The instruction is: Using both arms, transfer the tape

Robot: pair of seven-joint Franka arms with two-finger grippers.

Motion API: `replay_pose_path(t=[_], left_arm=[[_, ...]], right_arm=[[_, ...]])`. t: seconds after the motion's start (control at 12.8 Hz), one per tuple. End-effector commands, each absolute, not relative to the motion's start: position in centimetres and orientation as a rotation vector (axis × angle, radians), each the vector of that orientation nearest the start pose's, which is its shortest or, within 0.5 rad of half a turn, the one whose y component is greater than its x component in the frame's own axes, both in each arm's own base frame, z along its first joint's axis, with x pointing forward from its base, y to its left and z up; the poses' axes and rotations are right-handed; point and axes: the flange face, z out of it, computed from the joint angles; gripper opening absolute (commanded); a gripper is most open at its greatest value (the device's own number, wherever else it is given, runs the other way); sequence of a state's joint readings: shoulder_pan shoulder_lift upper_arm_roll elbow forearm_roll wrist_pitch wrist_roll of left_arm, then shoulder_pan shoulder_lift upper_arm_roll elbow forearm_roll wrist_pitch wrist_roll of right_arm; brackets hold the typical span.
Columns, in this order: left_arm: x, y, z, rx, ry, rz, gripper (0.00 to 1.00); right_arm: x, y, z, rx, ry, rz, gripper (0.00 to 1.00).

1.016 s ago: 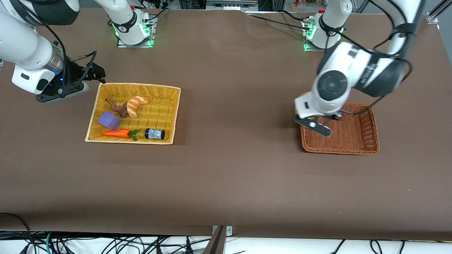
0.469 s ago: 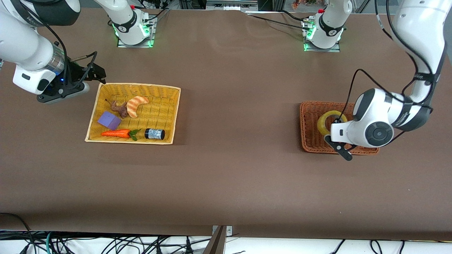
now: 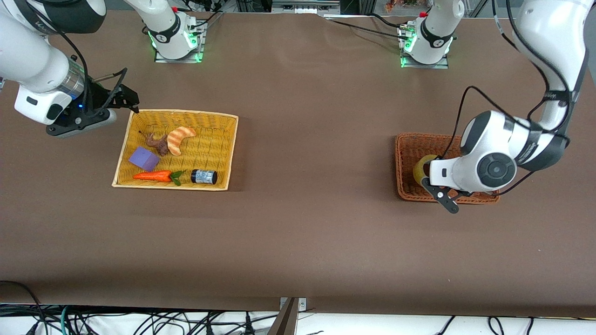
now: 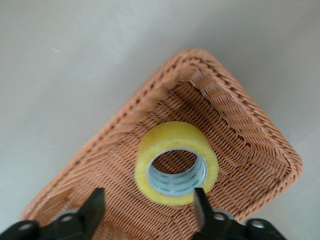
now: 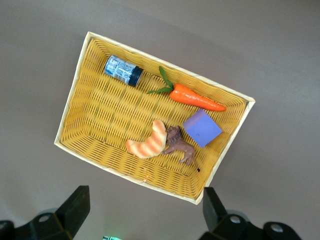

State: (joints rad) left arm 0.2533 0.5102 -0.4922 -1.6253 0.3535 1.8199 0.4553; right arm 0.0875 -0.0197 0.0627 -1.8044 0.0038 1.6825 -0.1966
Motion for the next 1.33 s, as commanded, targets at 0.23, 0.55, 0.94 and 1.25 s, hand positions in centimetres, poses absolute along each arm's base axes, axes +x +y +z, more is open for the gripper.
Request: replay_pose_path(t=[0.23,0.55,0.94,1.25], left_arm=[[63.8,-9.3,49.6,-2.994,0.760,0.115,1.00],[60.4,-7.4,58.8,-3.164,0.373,0.022,1.00],[55.9,-4.0,58.3,-3.128,0.167,0.009,1.00],[56.0,-4.7,58.9,-3.133,0.190,0.007,1.00]], right_arm=[[52.8,7.9,54.2,-3.100,-0.546,0.121,1.00],[52.8,7.9,54.5,-3.099,-0.561,0.105,1.00],[52.7,7.9,55.1,-3.101,-0.562,0.083,1.00],[52.7,7.9,55.0,-3.100,-0.564,0.085,1.00]])
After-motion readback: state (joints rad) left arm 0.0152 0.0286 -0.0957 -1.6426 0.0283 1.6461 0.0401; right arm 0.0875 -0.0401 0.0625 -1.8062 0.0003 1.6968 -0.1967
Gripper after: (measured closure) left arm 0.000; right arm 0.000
